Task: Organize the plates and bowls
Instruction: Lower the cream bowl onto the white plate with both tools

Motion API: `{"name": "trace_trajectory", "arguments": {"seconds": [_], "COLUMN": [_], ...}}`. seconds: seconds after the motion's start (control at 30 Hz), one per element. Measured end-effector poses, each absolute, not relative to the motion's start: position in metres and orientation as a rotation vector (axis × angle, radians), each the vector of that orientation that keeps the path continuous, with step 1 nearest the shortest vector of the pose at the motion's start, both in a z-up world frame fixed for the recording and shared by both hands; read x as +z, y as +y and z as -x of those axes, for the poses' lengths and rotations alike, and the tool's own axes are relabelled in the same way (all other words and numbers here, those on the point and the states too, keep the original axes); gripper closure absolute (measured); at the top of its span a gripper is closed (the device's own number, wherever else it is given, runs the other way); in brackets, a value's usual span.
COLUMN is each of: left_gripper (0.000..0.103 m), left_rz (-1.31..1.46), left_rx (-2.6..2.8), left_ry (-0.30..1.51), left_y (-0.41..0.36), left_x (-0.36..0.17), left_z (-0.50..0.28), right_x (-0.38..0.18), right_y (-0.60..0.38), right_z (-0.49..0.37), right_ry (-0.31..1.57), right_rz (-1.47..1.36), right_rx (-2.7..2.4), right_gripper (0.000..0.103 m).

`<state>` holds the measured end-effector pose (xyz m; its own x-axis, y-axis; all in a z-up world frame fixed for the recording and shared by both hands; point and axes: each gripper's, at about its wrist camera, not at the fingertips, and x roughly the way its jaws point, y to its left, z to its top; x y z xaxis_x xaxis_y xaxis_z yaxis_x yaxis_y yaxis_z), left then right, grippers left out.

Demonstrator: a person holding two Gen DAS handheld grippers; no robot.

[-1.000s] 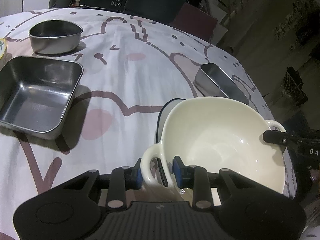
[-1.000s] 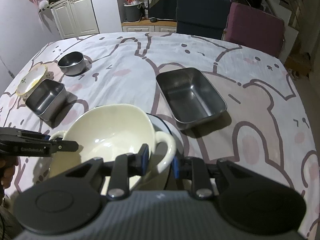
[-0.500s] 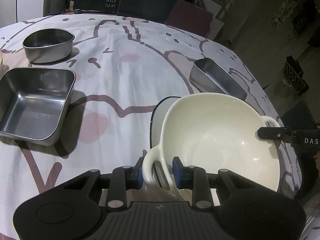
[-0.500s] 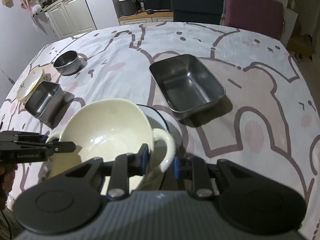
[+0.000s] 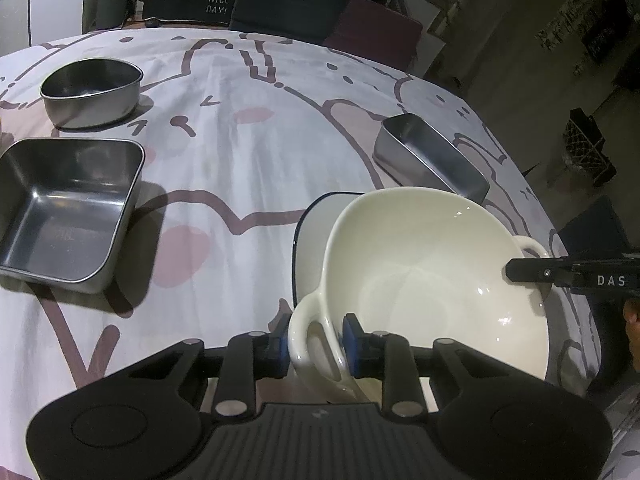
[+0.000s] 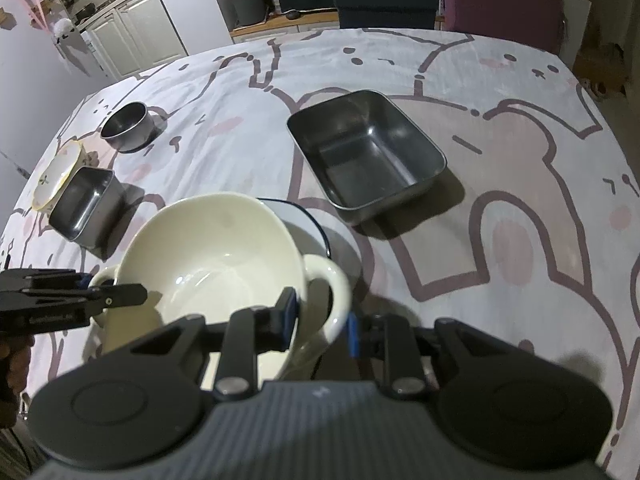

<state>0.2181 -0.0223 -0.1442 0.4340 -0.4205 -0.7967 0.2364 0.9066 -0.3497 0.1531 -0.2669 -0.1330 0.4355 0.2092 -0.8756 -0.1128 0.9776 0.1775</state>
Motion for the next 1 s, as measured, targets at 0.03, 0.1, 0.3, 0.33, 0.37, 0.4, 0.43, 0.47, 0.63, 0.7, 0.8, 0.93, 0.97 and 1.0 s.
{"name": "trace_trajectory", "arguments": {"seconds": [0.03,0.1,0.3,0.33,0.37,0.4,0.43,0.47,0.63,0.7,0.8,0.93,0.97,1.0], "left_gripper": [0.075,0.075,0.074,0.074,0.074,0.074,0.073,0.073,0.072,0.072,0.072,0.072,0.072,0.072], "left_rz": [0.193,0.192,0.171,0.165,0.156,0.149,0.142,0.134,0.099,0.094,0.112,0.098,0.098,0.099], "left_rx": [-0.412,-0.408,-0.4,-0.401,-0.401,-0.401,-0.4,-0.399,-0.389,-0.375,-0.373,-0.378,-0.379,-0.379], "left_ry": [1.046,1.048,1.058,1.058,1.057,1.056,1.055,1.053,1.038,1.034,1.037,1.032,1.032,1.032], "left_y": [-0.023,-0.023,-0.027,-0.027,-0.028,-0.029,-0.03,-0.03,-0.032,-0.031,-0.027,-0.029,-0.029,-0.028], "left_x": [-0.144,-0.144,-0.142,-0.141,-0.141,-0.14,-0.14,-0.14,-0.137,-0.136,-0.136,-0.135,-0.135,-0.135], "left_z": [-0.218,-0.219,-0.219,-0.219,-0.219,-0.219,-0.218,-0.218,-0.217,-0.218,-0.22,-0.219,-0.219,-0.219], "right_x": [-0.133,-0.134,-0.136,-0.137,-0.138,-0.138,-0.138,-0.139,-0.141,-0.145,-0.148,-0.148,-0.148,-0.149], "right_y": [-0.267,-0.268,-0.267,-0.268,-0.268,-0.268,-0.269,-0.269,-0.269,-0.263,-0.26,-0.259,-0.259,-0.259], "right_z": [-0.153,-0.154,-0.154,-0.155,-0.155,-0.155,-0.156,-0.156,-0.158,-0.159,-0.16,-0.162,-0.162,-0.163], "right_ry": [1.104,1.107,1.113,1.115,1.117,1.119,1.12,1.121,1.129,1.144,1.149,1.151,1.152,1.154], "right_rz": [-0.1,-0.105,-0.115,-0.118,-0.122,-0.124,-0.125,-0.126,-0.124,-0.079,-0.067,-0.072,-0.074,-0.076], "right_rx": [0.2,0.199,0.2,0.2,0.201,0.202,0.204,0.204,0.202,0.192,0.203,0.202,0.201,0.201], "right_gripper": [0.073,0.073,0.073,0.073,0.073,0.073,0.073,0.073,0.07,0.068,0.068,0.068,0.068,0.068]}}
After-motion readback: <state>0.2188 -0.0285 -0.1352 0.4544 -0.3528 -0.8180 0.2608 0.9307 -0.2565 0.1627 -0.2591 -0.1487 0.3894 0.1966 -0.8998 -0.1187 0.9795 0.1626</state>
